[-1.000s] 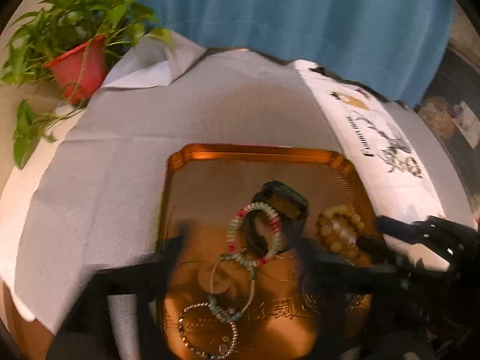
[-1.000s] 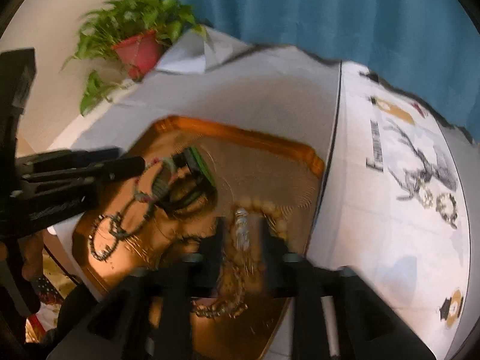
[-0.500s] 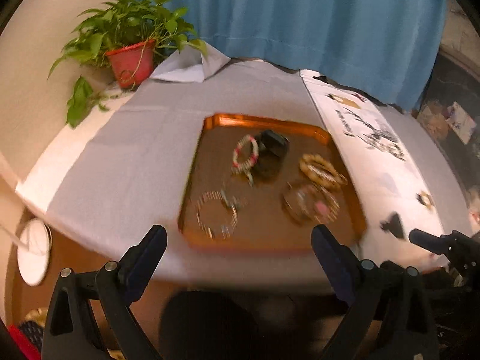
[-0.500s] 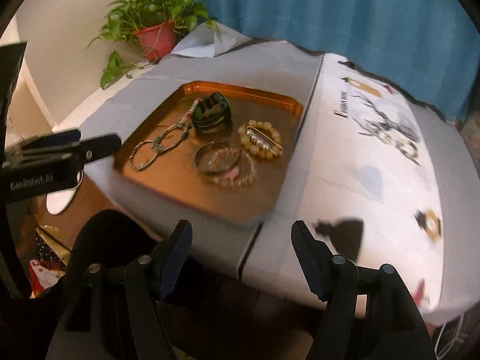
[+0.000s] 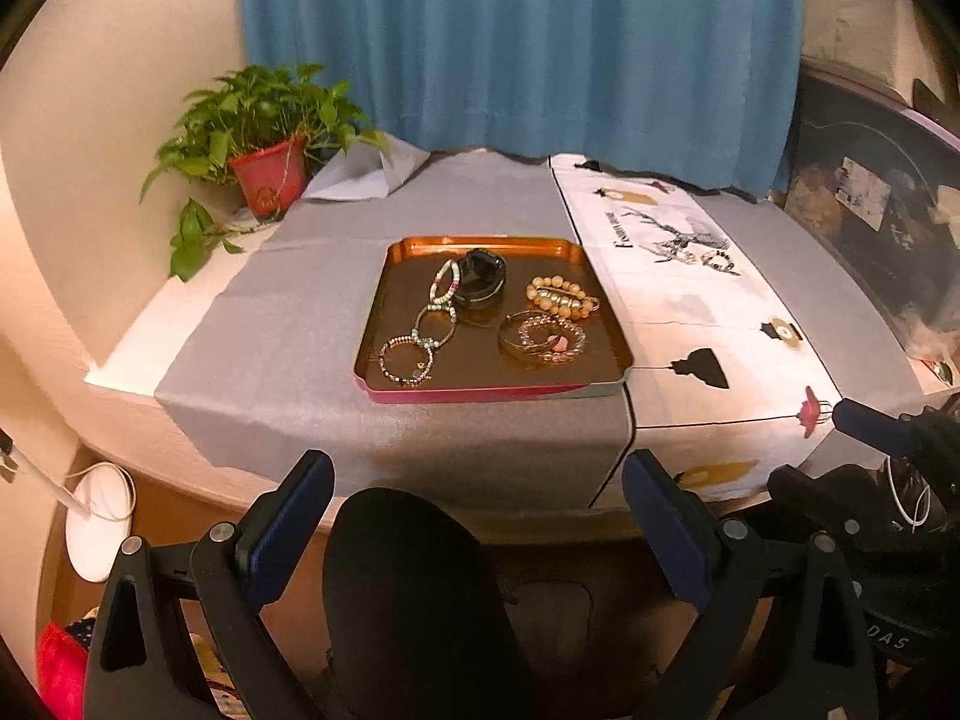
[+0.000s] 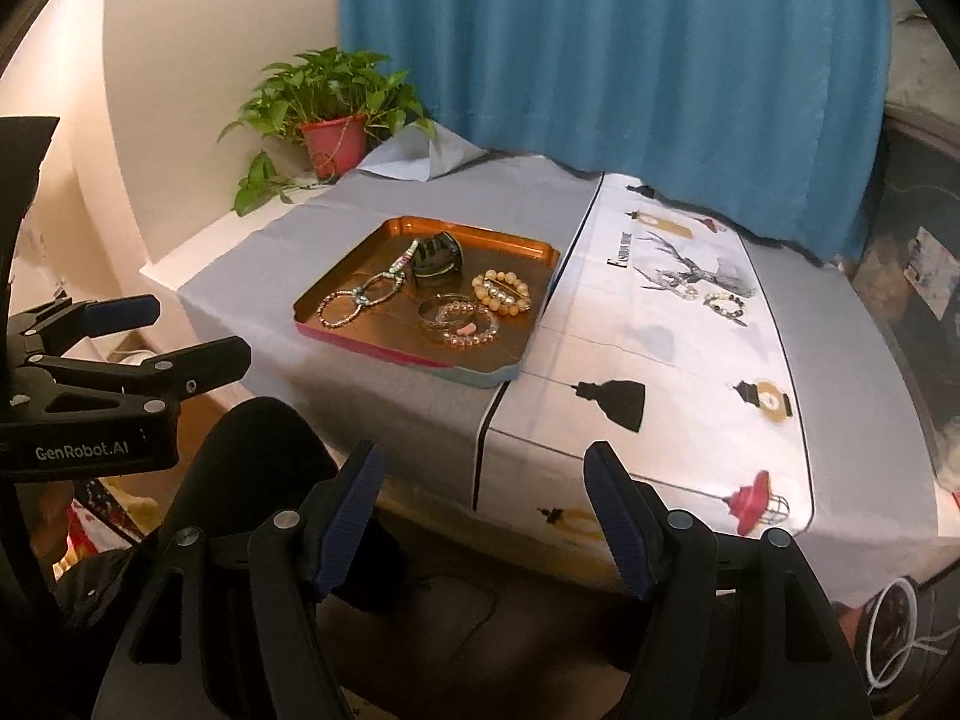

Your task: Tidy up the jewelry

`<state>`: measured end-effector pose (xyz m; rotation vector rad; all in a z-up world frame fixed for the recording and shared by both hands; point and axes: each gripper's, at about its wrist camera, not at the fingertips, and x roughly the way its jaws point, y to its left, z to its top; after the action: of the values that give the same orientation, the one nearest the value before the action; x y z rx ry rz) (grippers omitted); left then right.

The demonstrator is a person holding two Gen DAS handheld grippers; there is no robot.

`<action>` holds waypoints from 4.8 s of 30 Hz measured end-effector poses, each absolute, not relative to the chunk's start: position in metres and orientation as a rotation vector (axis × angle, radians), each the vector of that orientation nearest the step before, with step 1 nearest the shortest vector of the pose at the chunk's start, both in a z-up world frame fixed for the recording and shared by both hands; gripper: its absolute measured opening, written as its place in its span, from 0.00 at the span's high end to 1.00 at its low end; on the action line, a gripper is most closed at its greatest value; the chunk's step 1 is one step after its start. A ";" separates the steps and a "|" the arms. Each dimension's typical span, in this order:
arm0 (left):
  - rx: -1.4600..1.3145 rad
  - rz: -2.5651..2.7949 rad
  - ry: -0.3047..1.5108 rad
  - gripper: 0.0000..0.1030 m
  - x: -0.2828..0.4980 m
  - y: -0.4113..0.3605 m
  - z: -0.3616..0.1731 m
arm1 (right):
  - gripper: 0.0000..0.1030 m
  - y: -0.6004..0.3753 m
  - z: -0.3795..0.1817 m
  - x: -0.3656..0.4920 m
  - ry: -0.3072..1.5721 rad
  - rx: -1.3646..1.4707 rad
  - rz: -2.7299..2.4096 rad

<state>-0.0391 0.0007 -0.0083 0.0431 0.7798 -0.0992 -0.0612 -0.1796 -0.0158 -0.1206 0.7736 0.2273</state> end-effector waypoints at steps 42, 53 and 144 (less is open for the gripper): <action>0.119 -0.151 0.807 0.07 -0.024 -0.043 -0.007 | 0.31 -0.226 -0.027 -0.062 0.775 -0.039 0.153; 0.168 -0.255 0.833 0.07 0.059 -0.120 0.011 | 0.31 -0.325 -0.040 -0.012 0.781 0.083 -0.031; -0.036 -0.371 0.857 0.96 -0.068 -0.017 0.008 | 0.92 -0.210 -0.014 -0.103 0.783 -0.127 0.321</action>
<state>-0.0677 -0.0166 0.0081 -0.0360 0.8574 -0.3710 -0.1035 -0.2099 -0.0138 -0.1274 0.7826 0.3205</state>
